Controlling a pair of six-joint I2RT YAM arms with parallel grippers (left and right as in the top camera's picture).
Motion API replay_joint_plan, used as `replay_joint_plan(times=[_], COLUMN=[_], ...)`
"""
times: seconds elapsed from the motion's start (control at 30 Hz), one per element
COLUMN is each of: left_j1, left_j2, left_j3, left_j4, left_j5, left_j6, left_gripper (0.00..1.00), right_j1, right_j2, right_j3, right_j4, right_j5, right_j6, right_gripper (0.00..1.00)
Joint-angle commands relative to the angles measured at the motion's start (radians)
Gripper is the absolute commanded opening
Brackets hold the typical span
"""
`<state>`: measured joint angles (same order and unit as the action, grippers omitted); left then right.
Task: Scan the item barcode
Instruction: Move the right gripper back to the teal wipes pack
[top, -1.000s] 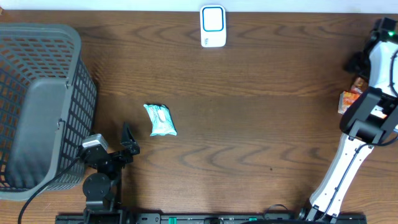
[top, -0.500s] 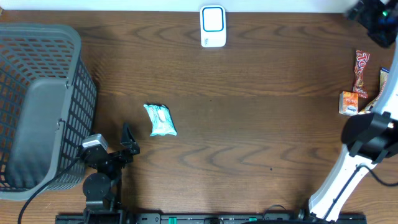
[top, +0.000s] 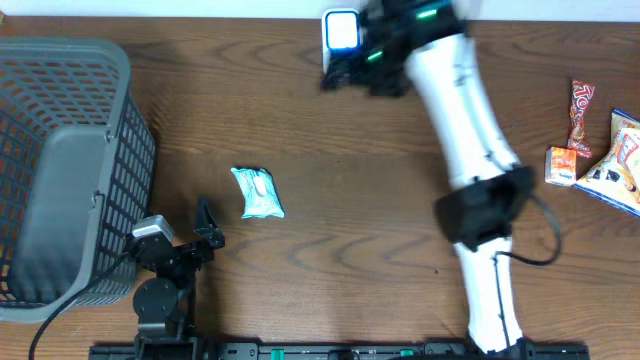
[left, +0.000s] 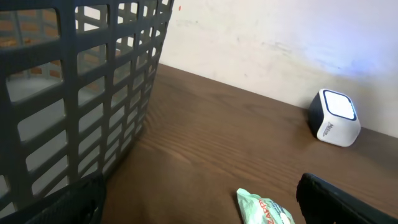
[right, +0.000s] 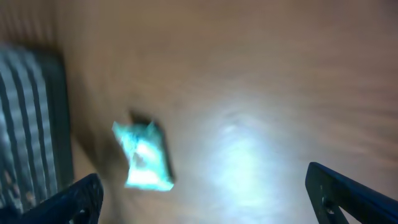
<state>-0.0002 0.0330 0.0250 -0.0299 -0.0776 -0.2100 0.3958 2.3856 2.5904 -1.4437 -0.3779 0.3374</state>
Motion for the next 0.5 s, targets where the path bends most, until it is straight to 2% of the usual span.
replay_joint_plan(times=[0.0, 0.13, 0.23, 0.47], left_j1=[0.003, 0.003, 0.003, 0.003], left_j2=[-0.001, -0.001, -0.001, -0.001], left_j3=[-0.019, -0.019, -0.019, -0.019], left_j4=[-0.037, -0.037, -0.037, -0.037], left_j5=[-0.010, -0.010, -0.010, -0.010], left_j6=[-0.006, -0.006, -0.006, -0.006], left_gripper=[0.98, 0.98, 0.98, 0.98], right_j1=[0.130, 0.241, 0.314, 0.415], right_j2=[0.072, 0.140, 0.187, 0.236], right_j3=[-0.003, -0.003, -0.003, -0.003], right_j4=[-0.008, -0.004, 0.000, 0.039], right_j5=[-0.005, 0.026, 0.154, 0.281], right_j6=[0.014, 0.026, 0.054, 0.059], right_gripper=[0.99, 0.99, 0.99, 0.99])
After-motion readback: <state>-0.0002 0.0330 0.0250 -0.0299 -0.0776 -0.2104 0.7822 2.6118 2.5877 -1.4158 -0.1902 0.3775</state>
